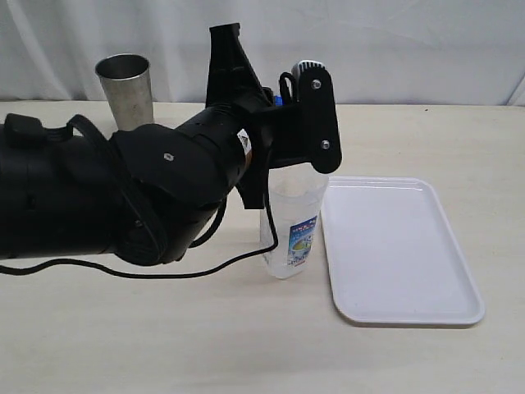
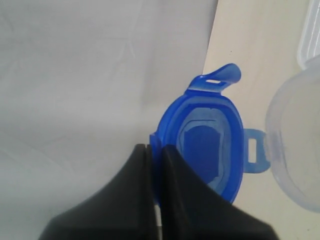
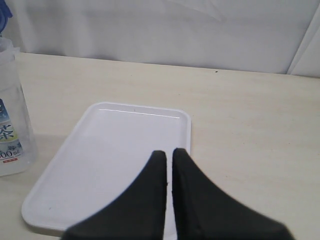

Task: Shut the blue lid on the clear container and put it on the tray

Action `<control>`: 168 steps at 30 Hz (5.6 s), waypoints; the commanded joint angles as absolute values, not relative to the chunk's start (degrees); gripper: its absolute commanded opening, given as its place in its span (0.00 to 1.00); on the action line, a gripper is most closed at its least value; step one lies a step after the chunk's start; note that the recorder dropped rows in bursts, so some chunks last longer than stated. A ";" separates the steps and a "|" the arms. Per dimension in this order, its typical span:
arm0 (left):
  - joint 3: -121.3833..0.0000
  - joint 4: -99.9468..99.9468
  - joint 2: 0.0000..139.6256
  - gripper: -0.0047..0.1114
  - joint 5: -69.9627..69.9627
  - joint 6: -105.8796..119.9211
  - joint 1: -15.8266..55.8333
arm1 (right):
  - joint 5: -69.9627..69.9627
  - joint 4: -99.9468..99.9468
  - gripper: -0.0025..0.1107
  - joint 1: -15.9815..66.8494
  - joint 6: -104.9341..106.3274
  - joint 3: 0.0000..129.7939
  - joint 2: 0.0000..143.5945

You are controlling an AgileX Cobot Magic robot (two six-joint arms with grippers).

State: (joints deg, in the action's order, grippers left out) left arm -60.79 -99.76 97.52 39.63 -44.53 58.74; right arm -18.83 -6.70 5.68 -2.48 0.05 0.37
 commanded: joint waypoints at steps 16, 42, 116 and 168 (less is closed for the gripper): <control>-60.76 -99.95 94.95 0.04 36.92 -44.82 60.31 | -18.29 -6.62 0.06 5.48 -2.11 0.00 0.00; -60.65 -97.71 94.95 0.04 37.55 -42.92 64.58 | -18.29 -6.62 0.06 5.48 -2.11 0.00 0.00; -57.38 -76.84 94.95 0.04 30.27 -26.96 66.63 | -18.31 -6.62 0.06 5.48 -2.11 0.00 0.00; -57.38 -71.89 94.95 0.04 31.09 -22.63 66.63 | -18.31 -6.62 0.06 5.48 -2.11 0.00 0.00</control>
State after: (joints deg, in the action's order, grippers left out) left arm -57.53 -73.06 95.20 30.33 -22.42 66.61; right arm -18.83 -6.70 5.68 -2.48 0.05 0.37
